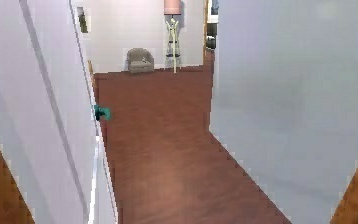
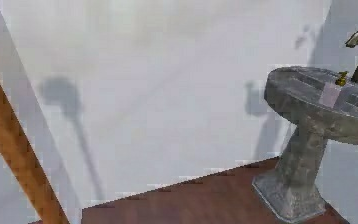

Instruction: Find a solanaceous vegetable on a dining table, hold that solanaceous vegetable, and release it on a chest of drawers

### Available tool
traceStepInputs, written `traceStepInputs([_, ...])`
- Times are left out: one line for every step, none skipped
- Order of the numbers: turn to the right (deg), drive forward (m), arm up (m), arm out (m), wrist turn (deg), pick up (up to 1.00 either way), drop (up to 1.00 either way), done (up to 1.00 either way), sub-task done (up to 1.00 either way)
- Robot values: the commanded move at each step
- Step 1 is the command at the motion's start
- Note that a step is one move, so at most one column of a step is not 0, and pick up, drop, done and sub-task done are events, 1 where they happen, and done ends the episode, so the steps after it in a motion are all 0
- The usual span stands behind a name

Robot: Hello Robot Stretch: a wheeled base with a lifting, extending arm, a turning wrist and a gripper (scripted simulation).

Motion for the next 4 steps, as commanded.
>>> traceStepInputs([0.0,0.85,0.0,0.0,0.0,0.0,0.0,0.0,0.0])
traceStepInputs([-15.0,0.0,0.0,0.0,0.0,0.0,0.0,0.0,0.0])
traceStepInputs([0.0,0.05,0.0,0.0,0.0,0.0,0.0,0.0,0.0])
traceStepInputs([15.0,0.0,0.0,0.0,0.0,0.0,0.0,0.0,0.0])
